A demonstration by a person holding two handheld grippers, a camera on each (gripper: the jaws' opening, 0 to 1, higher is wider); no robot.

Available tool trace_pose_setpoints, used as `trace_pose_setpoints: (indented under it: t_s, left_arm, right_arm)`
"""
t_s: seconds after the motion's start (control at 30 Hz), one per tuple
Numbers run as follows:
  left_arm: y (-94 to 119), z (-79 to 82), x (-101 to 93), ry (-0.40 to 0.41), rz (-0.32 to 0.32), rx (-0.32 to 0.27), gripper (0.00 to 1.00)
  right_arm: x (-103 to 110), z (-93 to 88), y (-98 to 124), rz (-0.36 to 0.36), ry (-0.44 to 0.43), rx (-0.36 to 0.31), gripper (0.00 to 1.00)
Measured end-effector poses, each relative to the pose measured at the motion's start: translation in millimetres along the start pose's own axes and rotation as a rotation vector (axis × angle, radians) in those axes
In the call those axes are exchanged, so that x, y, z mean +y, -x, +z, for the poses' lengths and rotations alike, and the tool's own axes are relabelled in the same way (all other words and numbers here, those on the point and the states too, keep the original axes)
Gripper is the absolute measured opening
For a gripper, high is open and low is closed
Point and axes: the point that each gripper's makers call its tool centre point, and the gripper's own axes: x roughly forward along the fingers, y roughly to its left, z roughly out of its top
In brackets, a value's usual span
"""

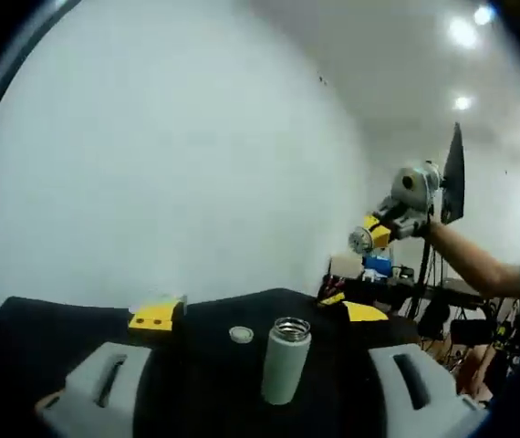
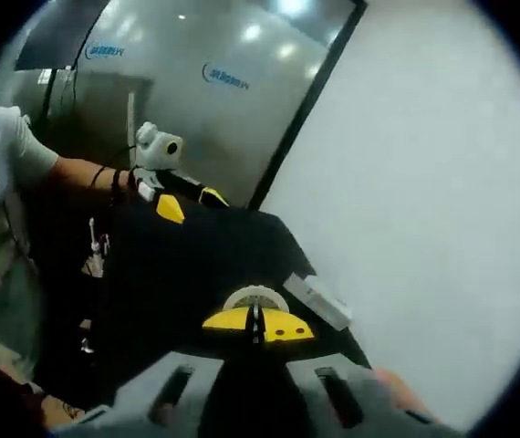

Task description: Assemble the cup parts correctly, then place the assembled cup into the box.

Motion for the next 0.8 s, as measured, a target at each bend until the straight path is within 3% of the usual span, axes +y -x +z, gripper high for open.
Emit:
trace_pose_setpoints:
  t_s: [0.07,0.23,0.3,0.4,0.6,0.8]
  left_arm:
    - [2.4,-3.9,1.7,-0.022,-0.006,-0.017,0.72]
    - [10.0,-20.8,7.2,-0.012,-0.05,-0.03,0.87]
    - [14.0,-27.3,10.5,-0.016,-0.05,-0.04,0.9]
    - [17.8,-42.0,13.6,-0.019,-0.057,-0.035,0.93]
    - [19.1,-79.5,17.6,0.019,-0.054,0.006,0.94]
    - [18.8,-112.5,17.2,-0.002,-0.079,0.075,0.9]
  right_arm:
    - [-0.1,-1.2,-6.3,0.029,0.01,0.062,0.01]
    - [3.9,-1.8,-23.9,0.128,0.009,0.179,0.01]
    - [-3.1,-3.0,-34.1,0.112,0.035,0.218,0.01]
    - [0.9,-10.7,-46.6,0.169,0.027,0.307,0.01]
    - [10.6,-28.1,-70.7,0.261,0.032,0.476,0.01]
    - [14.5,-38.1,-89.6,0.304,0.028,0.547,0.01]
